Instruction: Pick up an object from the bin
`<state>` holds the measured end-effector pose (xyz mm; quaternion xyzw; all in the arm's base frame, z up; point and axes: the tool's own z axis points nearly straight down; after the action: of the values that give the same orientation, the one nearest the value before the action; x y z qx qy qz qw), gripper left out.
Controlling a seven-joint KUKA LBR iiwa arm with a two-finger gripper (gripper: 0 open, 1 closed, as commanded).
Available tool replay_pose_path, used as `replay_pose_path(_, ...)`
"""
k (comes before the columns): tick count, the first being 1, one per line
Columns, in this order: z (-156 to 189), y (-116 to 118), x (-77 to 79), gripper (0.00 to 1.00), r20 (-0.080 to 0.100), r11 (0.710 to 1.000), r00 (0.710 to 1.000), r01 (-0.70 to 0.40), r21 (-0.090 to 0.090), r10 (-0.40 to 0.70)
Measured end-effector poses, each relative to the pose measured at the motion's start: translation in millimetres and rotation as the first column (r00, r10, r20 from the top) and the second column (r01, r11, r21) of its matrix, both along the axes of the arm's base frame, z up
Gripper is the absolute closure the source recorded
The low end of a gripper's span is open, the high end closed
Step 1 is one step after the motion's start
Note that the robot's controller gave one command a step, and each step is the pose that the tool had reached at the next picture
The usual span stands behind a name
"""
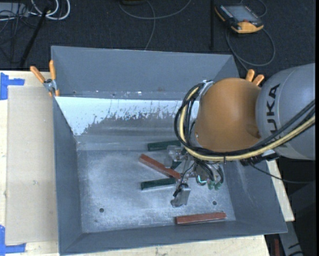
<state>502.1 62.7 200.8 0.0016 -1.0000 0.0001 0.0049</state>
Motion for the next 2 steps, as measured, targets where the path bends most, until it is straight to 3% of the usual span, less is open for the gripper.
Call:
replay_pose_path(1, -134.3, 17.2, 48.6, 0.00, 0.004, 0.967, 0.967, -0.255, 0.001, 0.255)
replay_pose_path(2, -130.9, 16.8, 50.0, 1.00, 0.008, 0.968, 0.968, -0.250, 0.002, 0.250)
